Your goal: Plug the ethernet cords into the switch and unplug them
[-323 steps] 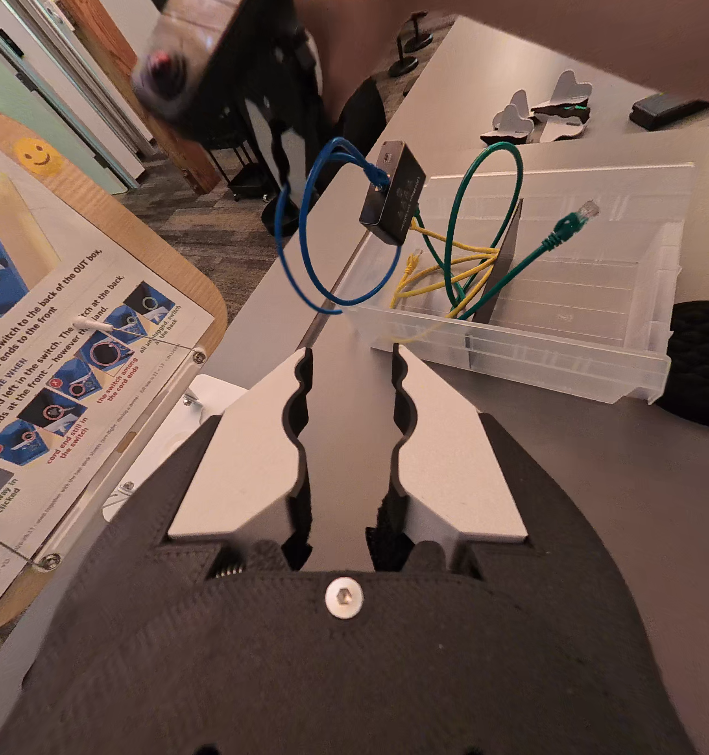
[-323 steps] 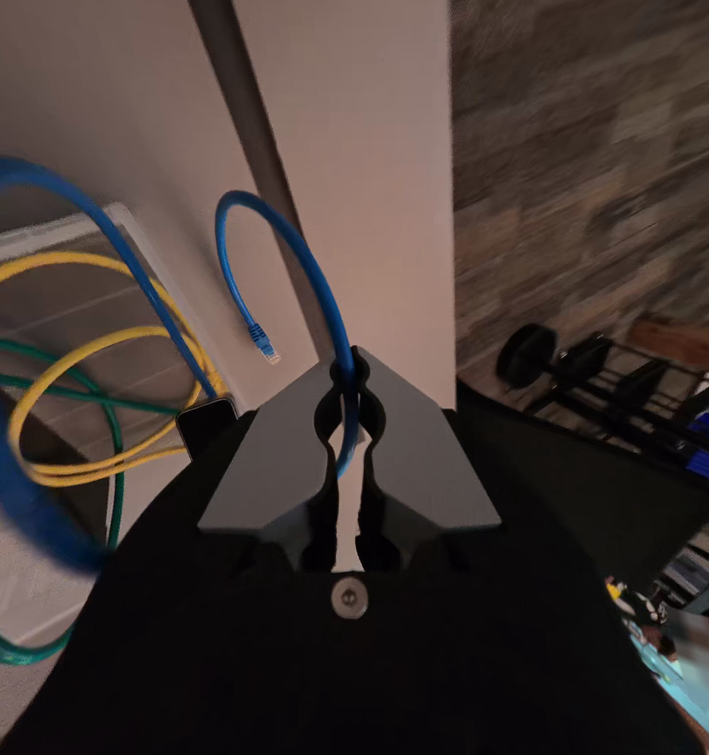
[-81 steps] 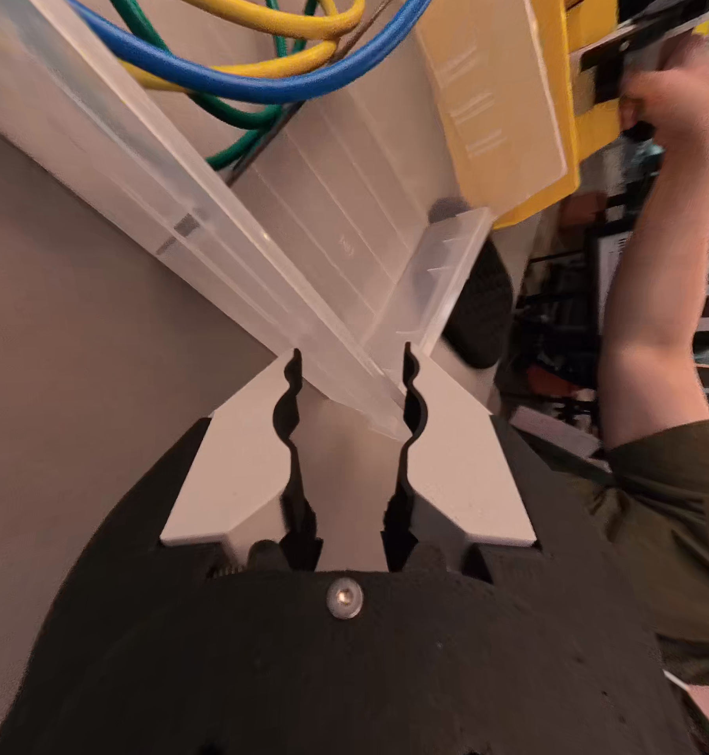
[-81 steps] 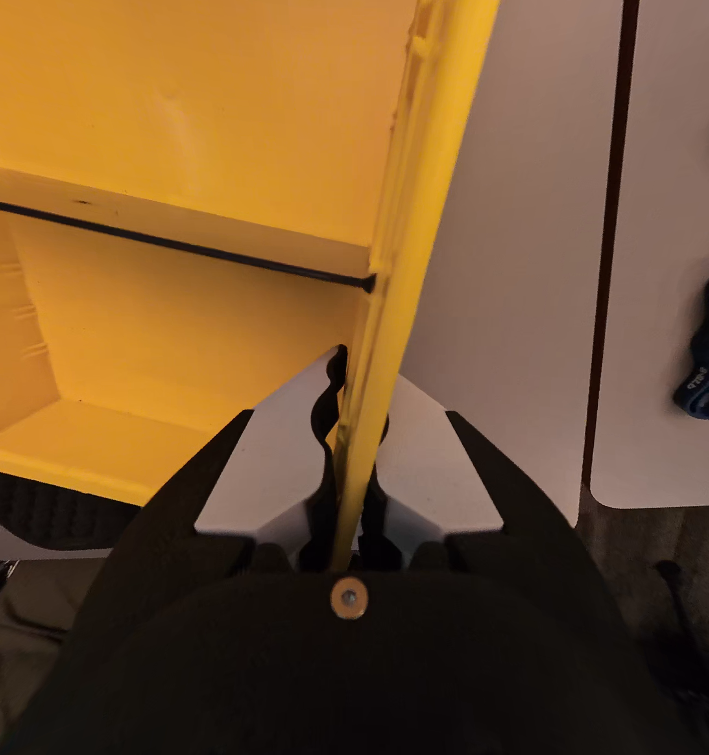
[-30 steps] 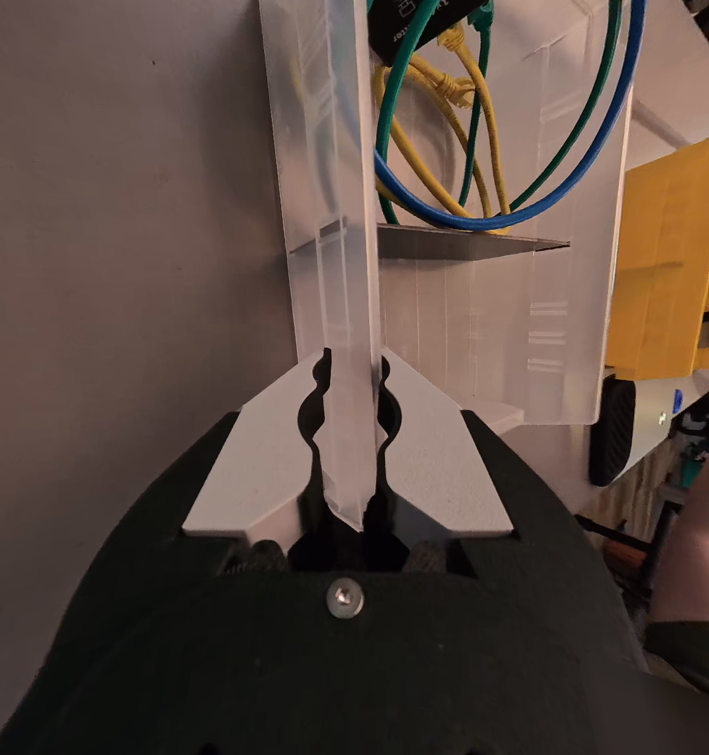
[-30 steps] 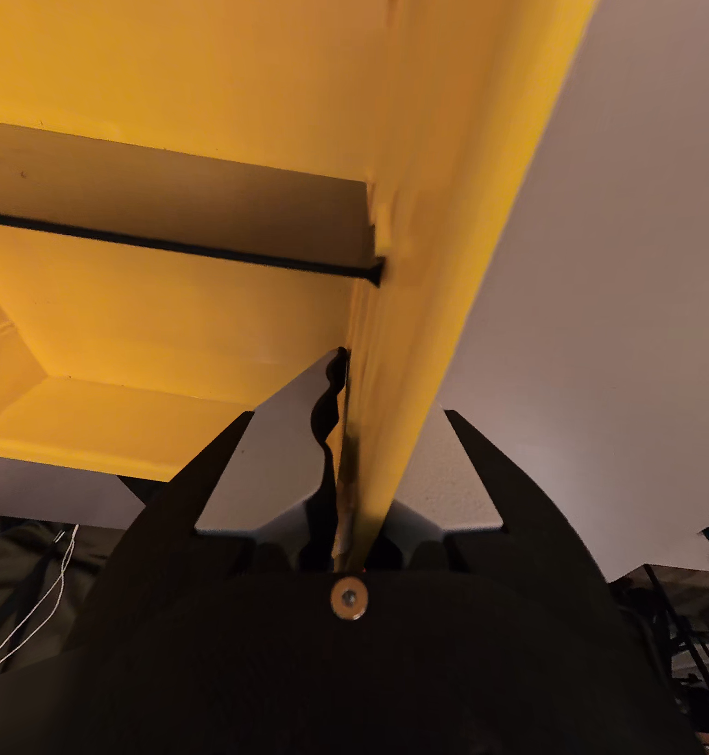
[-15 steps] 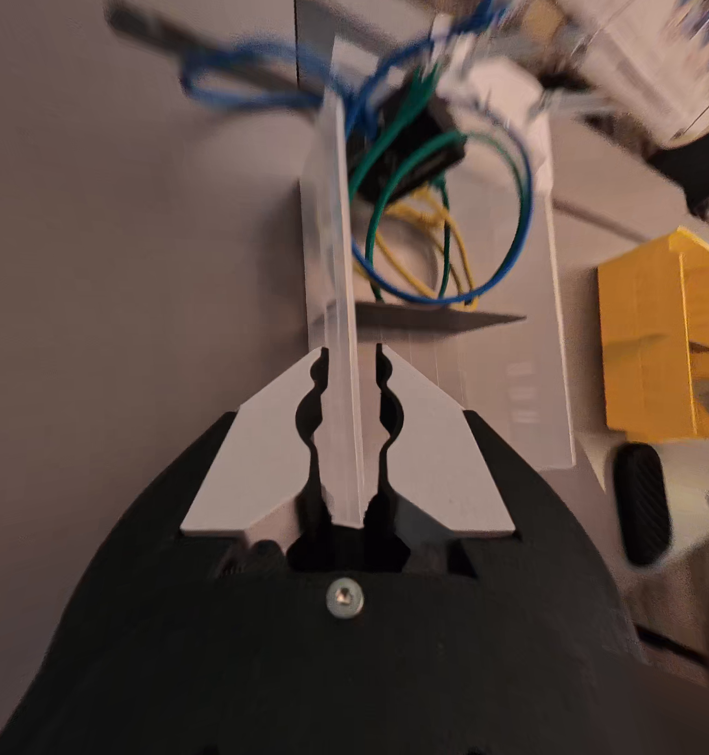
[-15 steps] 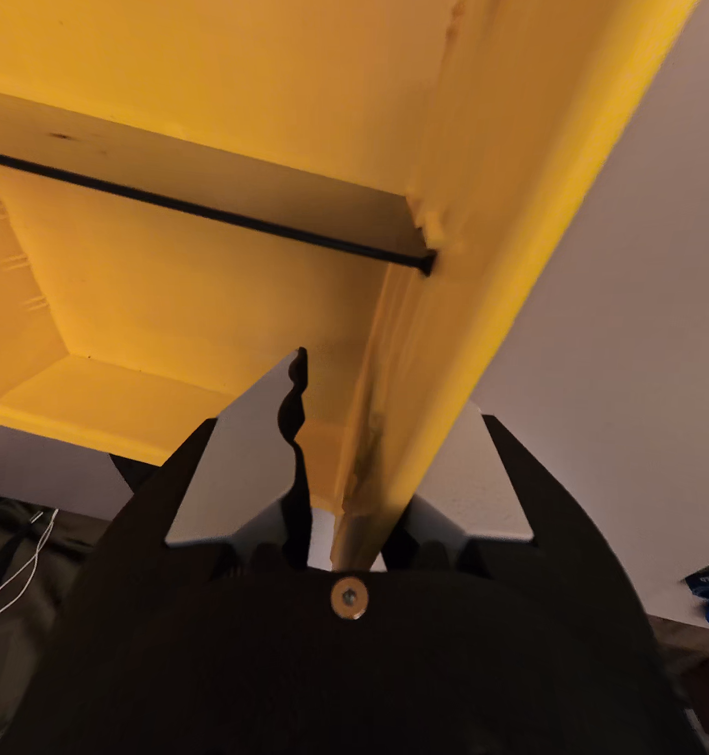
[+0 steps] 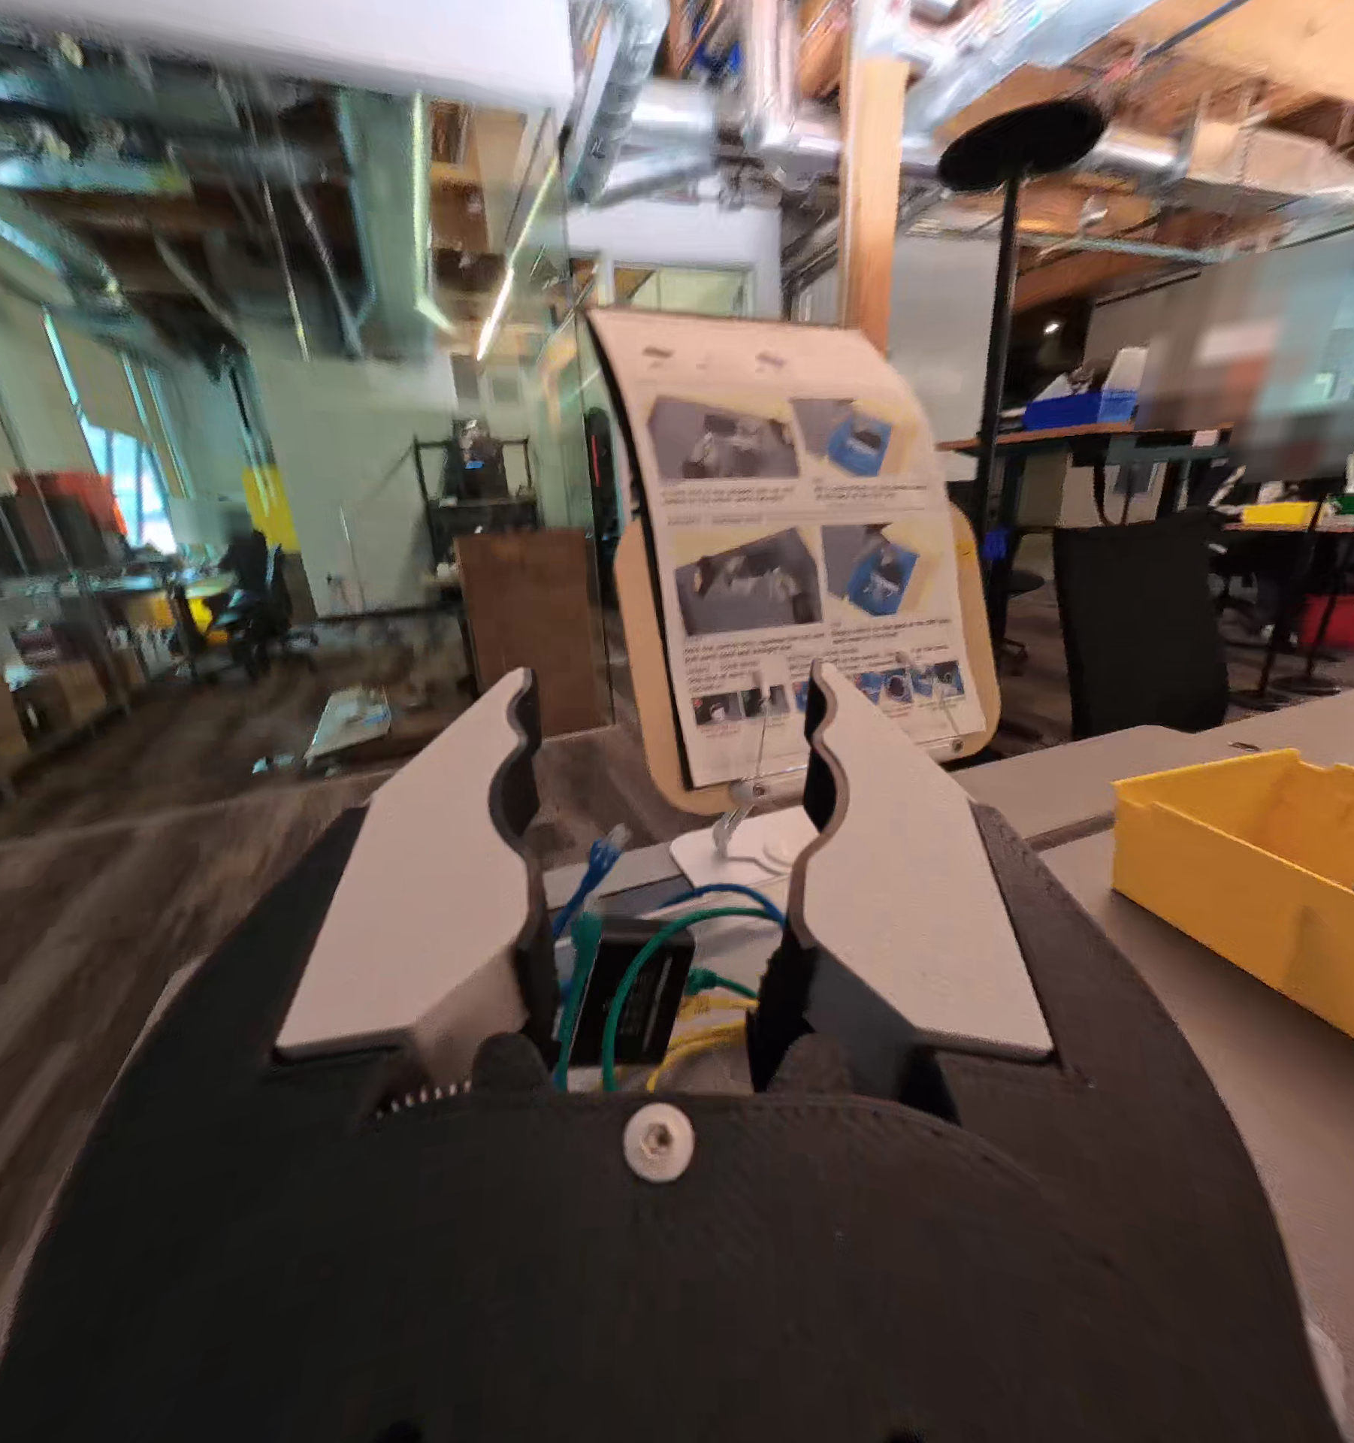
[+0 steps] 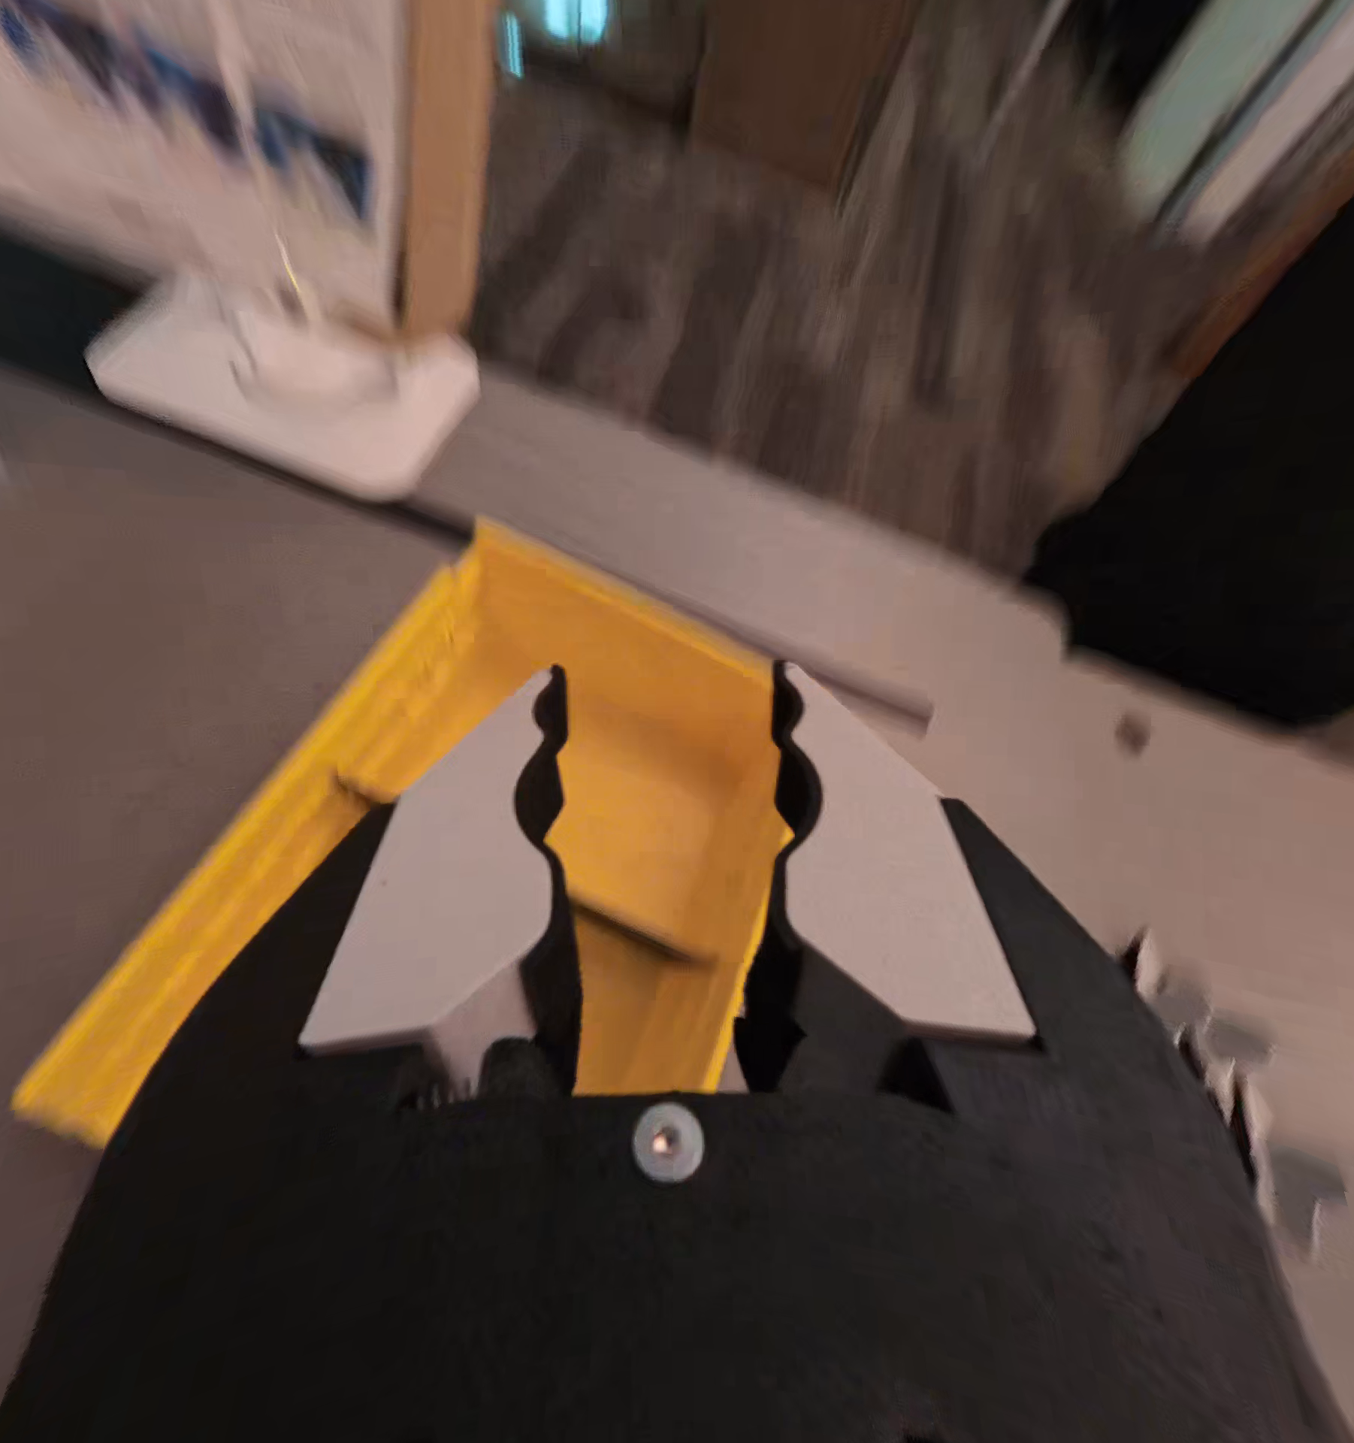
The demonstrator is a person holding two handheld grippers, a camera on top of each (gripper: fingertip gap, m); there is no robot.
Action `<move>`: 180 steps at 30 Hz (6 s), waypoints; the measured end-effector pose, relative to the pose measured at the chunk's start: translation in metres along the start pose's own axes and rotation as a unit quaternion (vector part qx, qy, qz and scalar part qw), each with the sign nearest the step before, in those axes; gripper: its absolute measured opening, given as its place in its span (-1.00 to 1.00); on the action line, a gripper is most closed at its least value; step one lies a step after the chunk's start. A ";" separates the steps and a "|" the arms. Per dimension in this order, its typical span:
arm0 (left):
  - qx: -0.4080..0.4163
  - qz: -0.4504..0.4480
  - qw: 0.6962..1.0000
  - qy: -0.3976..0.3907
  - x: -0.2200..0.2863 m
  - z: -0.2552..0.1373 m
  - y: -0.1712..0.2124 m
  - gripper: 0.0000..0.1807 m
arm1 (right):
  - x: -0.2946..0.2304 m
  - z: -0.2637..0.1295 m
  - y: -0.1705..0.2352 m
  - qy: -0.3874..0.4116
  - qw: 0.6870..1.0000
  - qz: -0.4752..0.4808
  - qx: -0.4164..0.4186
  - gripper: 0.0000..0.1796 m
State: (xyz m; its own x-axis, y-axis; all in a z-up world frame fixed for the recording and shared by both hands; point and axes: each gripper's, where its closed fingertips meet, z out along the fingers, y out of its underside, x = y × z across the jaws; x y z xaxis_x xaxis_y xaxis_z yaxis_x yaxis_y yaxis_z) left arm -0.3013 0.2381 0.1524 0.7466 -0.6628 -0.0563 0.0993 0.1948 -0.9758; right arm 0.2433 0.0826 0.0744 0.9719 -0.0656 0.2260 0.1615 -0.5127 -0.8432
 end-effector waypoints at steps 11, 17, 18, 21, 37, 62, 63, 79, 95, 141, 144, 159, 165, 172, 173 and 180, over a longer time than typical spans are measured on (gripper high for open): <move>-0.279 0.261 0.923 -0.035 0.033 0.042 0.102 -0.47 | -0.105 0.013 -0.076 -0.101 0.957 -0.118 0.243 0.04; -0.332 0.324 0.884 0.051 0.078 0.083 0.160 -0.37 | -0.101 0.051 -0.044 -0.059 0.966 -0.194 0.159 0.04; -0.357 0.352 0.862 0.076 0.080 0.092 0.175 -0.34 | -0.104 0.051 -0.044 -0.075 0.967 -0.186 0.160 0.04; -0.465 0.445 0.757 0.113 0.058 0.107 0.210 -0.34 | -0.110 0.048 -0.048 -0.103 0.965 -0.168 0.175 0.03; -0.645 0.367 0.635 0.217 0.031 0.113 0.219 -0.43 | -0.105 0.037 -0.048 -0.123 0.958 -0.189 0.180 0.02; -0.741 0.502 0.435 0.097 -0.051 0.077 0.251 -0.49 | -0.114 0.056 -0.024 -0.140 0.952 -0.241 0.125 -0.01; -0.740 0.506 0.432 0.098 -0.050 0.076 0.248 -0.51 | -0.114 0.056 -0.024 -0.140 0.952 -0.242 0.126 -0.02; -0.629 0.630 0.456 0.008 -0.024 0.097 0.098 -0.60 | -0.119 0.050 -0.027 -0.135 0.945 -0.267 0.131 -0.05; -0.288 0.691 0.662 -0.028 0.159 0.126 -0.062 -0.61 | -0.033 0.031 0.041 -0.124 0.987 -0.102 -0.020 -0.06; -0.070 0.405 0.859 0.306 0.267 0.058 0.041 -0.59 | -0.212 -0.054 -0.082 -0.178 0.844 -0.371 0.344 -0.31; -0.071 0.399 0.864 0.299 0.265 0.059 0.038 -0.59 | -0.189 -0.066 -0.090 -0.148 0.856 -0.348 0.354 -0.38; -0.101 0.079 0.879 0.459 0.305 0.063 0.025 -0.61 | -0.171 -0.090 -0.091 -0.395 0.826 -0.120 0.384 -0.41; -0.111 -0.091 0.818 0.557 0.327 0.049 0.008 -0.64 | -0.165 -0.088 -0.097 -0.383 0.818 -0.109 0.415 -0.38; -0.167 -0.268 0.755 0.575 0.318 0.057 0.011 -0.66 | -0.160 -0.124 -0.099 -0.188 0.806 -0.286 0.483 -0.49; -0.180 -0.272 0.748 0.578 0.320 0.058 0.017 -0.66 | -0.172 -0.123 -0.093 -0.184 0.801 -0.322 0.470 -0.51; -0.213 -0.339 0.744 0.535 0.314 0.080 0.045 -0.66 | -0.214 -0.083 -0.074 -0.265 0.815 -0.347 0.381 -0.46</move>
State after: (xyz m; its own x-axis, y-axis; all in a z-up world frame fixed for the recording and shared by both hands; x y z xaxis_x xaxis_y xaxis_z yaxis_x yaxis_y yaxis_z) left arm -0.0094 0.0964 0.1078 -0.3549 -0.7441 0.5660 -0.1731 -0.5427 -0.8219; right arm 0.0095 0.0637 0.1287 0.5067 0.4960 0.7051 0.5675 0.4239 -0.7059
